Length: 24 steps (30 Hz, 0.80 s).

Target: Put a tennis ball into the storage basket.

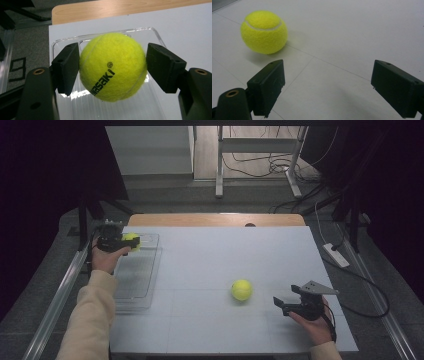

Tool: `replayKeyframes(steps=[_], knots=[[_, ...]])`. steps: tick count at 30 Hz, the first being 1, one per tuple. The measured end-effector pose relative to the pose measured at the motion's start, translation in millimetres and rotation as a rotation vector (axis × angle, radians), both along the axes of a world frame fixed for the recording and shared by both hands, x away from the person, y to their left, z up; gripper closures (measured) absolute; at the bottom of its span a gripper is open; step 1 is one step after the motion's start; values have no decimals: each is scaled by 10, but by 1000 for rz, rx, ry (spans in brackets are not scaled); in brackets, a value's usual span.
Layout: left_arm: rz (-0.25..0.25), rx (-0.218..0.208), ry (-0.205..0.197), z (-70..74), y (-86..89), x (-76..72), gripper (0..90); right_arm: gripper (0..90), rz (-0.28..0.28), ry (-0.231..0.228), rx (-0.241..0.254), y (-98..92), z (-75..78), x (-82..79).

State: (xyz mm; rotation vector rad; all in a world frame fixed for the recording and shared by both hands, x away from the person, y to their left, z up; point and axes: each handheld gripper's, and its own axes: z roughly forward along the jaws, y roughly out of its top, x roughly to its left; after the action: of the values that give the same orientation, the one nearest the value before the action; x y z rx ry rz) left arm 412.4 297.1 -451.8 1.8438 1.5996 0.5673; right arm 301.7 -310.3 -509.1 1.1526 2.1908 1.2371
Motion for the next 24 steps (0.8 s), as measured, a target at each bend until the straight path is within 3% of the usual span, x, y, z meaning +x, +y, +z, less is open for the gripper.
replayKeyframes(steps=[11,24], knots=[[28,28,40,-113,8,92,297,120,1,0,3,-8,0,-1],[44,25,37,-132,1,89,294,120,0,1,0,-11,-1,0]])
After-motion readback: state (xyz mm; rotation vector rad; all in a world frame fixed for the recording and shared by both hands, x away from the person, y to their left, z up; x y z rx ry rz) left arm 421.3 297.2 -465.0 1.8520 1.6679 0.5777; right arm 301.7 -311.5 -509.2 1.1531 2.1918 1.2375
